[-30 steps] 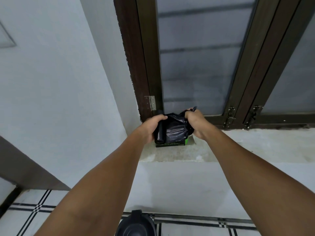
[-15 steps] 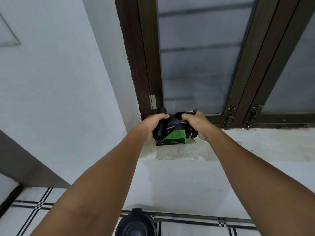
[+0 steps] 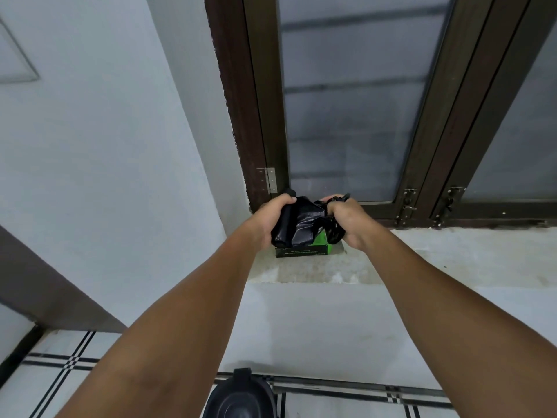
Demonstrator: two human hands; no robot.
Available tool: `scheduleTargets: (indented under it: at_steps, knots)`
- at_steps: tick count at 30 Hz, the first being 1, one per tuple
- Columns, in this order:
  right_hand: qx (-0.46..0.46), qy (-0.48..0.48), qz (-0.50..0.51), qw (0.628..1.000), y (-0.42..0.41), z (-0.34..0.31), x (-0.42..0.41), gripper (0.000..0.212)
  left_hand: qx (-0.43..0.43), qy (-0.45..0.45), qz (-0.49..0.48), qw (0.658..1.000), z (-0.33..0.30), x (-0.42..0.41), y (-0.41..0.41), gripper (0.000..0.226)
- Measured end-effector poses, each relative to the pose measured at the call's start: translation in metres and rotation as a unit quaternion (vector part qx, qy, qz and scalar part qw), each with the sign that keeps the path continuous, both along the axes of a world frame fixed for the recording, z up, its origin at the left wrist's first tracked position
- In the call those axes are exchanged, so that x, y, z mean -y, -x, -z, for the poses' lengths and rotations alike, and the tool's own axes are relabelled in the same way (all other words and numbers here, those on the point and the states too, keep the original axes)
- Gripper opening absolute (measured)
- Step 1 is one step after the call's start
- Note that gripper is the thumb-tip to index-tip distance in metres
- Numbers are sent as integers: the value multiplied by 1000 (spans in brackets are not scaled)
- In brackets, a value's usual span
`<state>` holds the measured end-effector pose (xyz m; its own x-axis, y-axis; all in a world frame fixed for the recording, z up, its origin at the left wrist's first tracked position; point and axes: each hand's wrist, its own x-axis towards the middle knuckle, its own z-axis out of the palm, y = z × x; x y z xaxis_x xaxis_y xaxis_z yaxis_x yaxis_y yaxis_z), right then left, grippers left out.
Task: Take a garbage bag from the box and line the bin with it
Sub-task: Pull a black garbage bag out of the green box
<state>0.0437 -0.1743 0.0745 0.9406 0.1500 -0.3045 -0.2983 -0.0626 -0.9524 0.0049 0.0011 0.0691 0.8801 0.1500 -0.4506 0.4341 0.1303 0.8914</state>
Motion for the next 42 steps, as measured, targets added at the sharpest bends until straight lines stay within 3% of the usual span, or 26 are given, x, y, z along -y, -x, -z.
scheduleTargets:
  at_steps: [4,7,9,11,17,20,24,27,35,42]
  knots:
    - [-26,-21,-9,999,-1,2,2,25,8,-1,12,1000,0,-4,1,57]
    - [-10,38,-108,993,1,-1,5,54,23,-13,41,999,-3,-4,2,61]
    - [18,104,-155,982,2,-3,5,47,27,-21,41,999,-5,-2,3,59]
    - [29,130,-134,982,3,-5,2,40,28,-28,33,999,-5,-2,3,58]
    - [-1,52,-30,998,5,-10,-1,18,24,-20,10,999,-4,-3,5,46]
    - [0,22,2,1000,-8,5,3,31,5,-32,0,999,-3,-8,6,46]
    - [-1,22,30,999,0,-2,1,15,-10,-29,-9,999,-1,-9,8,39]
    - [-9,10,49,999,0,-3,-3,18,-15,-28,-3,999,-1,-7,8,39]
    - [-46,-69,25,996,-1,-5,-7,22,-4,-23,8,1000,-5,-5,8,44]
    - [-24,-27,-68,997,-7,3,3,42,-9,-16,12,1000,-6,-7,10,52]
